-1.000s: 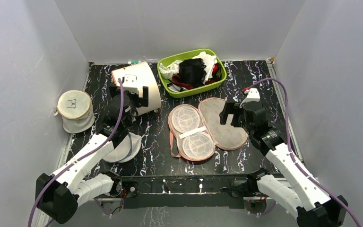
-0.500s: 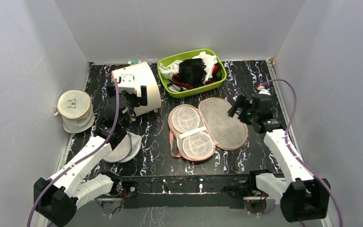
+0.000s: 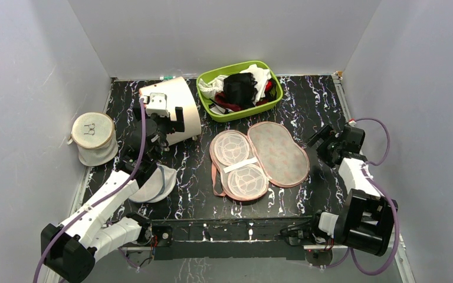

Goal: Unzip the laundry bag and remove the bra

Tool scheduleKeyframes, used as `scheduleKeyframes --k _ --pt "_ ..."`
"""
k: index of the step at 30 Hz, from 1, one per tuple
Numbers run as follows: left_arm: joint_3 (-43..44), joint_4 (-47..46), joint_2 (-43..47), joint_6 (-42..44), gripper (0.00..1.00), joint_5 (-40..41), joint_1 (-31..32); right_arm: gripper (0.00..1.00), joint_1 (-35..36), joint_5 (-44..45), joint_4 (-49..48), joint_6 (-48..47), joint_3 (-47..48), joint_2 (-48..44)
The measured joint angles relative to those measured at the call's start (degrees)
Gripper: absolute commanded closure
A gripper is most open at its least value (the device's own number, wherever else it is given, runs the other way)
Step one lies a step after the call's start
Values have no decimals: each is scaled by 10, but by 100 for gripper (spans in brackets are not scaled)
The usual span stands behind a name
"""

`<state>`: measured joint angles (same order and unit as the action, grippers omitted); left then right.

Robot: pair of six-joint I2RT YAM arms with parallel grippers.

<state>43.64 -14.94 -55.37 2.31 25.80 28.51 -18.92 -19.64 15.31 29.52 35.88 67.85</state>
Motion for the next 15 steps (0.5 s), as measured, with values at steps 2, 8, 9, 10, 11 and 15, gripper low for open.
scheduleKeyframes --k 2,8,9,10,11,15 --pt "0 0 2 0 1 -1 0 21 -1 5 -30 2 -17 9" --pt "2 0 5 0 2 -1 0 38 -14 -2 -91 -9 -39 73" --pt "2 0 5 0 2 -1 0 39 -19 -9 -103 -12 -42 84" --pt "2 0 5 0 2 -2 0 39 -23 -16 -113 -17 -45 92" --pt "3 0 5 0 1 -2 0 41 -26 -23 -119 -22 -49 98" --pt "3 0 5 0 2 -1 0 42 -35 -68 -155 -33 -54 124"
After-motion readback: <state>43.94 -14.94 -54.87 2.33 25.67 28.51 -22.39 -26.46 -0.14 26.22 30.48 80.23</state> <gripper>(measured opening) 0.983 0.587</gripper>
